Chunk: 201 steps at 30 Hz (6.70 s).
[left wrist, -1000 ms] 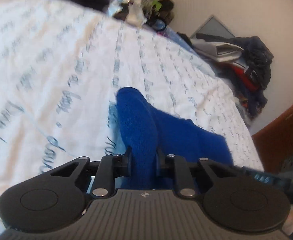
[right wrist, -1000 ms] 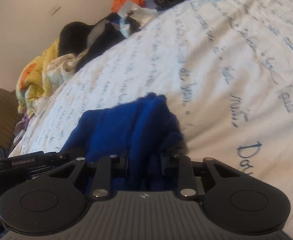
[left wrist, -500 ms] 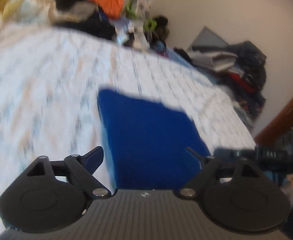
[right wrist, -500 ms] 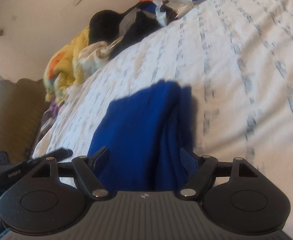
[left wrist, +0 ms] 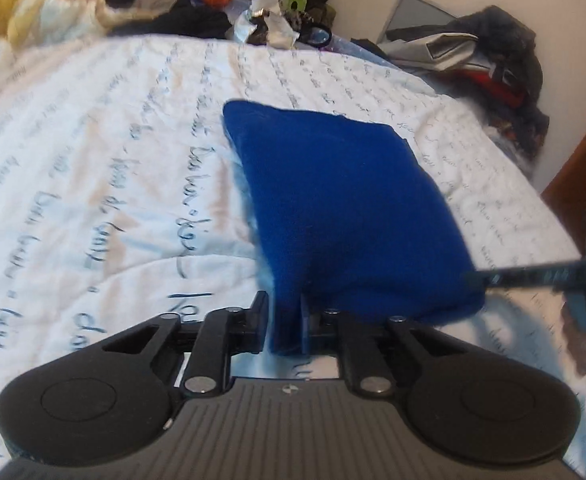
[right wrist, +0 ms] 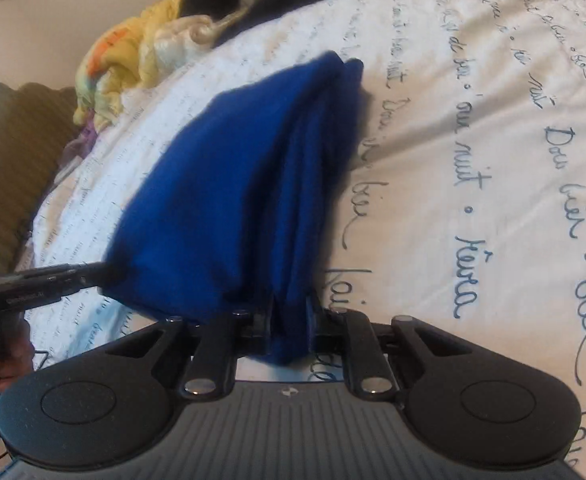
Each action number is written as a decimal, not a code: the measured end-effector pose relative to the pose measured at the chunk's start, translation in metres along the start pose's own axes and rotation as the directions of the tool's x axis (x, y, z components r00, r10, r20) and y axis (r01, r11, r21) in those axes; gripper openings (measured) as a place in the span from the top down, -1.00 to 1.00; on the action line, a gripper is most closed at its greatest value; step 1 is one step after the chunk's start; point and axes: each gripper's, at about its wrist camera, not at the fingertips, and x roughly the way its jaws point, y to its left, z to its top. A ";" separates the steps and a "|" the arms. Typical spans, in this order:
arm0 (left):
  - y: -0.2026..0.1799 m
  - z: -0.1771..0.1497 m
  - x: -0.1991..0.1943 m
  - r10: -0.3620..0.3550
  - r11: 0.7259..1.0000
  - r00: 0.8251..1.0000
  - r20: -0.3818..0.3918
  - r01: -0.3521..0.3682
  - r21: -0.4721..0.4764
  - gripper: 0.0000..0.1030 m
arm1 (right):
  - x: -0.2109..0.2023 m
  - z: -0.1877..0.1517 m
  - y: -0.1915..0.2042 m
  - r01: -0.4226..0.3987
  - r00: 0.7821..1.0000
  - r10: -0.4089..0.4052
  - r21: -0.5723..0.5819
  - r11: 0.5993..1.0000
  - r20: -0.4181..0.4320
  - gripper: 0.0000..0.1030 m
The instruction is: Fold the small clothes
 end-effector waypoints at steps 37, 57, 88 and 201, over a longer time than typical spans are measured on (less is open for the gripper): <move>0.010 0.032 0.062 -0.231 0.928 0.971 -0.057 0.203 -0.312 0.29 | 0.031 0.023 -0.032 -0.281 0.958 0.286 0.339 0.898 0.038 -0.60; -0.061 -0.003 -0.017 -0.130 0.966 0.979 0.159 0.089 0.245 -0.73 | -0.032 0.042 0.028 -0.131 0.964 0.115 0.049 0.990 0.239 -0.34; 0.004 -0.036 0.003 -0.146 0.979 0.973 0.178 0.168 -0.112 -0.87 | 0.025 0.065 0.084 -0.065 0.988 0.085 -0.150 0.987 0.132 -0.72; -0.030 -0.082 0.001 0.137 0.920 0.972 0.189 -0.195 0.341 0.74 | -0.013 -0.038 -0.034 -0.140 0.989 0.148 0.213 0.967 -0.019 1.00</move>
